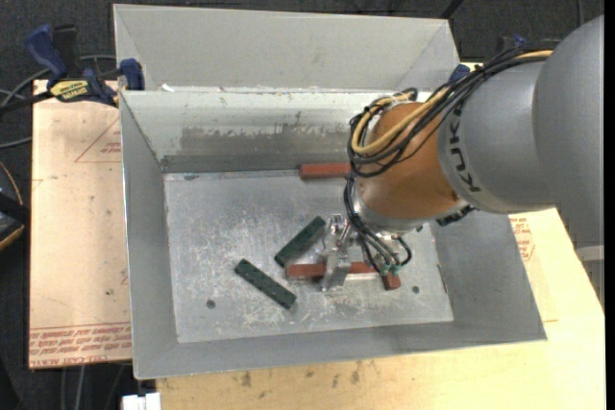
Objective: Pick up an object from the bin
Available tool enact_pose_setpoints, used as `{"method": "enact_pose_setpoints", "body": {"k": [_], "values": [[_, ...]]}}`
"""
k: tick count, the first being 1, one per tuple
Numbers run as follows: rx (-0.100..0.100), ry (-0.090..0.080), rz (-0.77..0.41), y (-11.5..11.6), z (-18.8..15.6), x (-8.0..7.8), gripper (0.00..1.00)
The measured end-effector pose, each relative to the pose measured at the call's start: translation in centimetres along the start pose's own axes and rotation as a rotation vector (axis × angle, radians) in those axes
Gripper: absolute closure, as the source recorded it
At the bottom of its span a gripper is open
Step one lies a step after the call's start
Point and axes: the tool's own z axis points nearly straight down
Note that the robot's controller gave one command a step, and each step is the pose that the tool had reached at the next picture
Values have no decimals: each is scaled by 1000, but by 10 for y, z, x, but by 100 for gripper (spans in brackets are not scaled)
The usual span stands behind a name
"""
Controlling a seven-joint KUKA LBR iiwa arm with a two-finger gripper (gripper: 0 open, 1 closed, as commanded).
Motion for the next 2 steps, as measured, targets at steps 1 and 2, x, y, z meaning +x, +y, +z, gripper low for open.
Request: {"method": "enact_pose_setpoints", "body": {"k": [1,2], "values": [[0,1,0,0,0,0,100],[1,17,-20,-9,-160,-1,100]]}}
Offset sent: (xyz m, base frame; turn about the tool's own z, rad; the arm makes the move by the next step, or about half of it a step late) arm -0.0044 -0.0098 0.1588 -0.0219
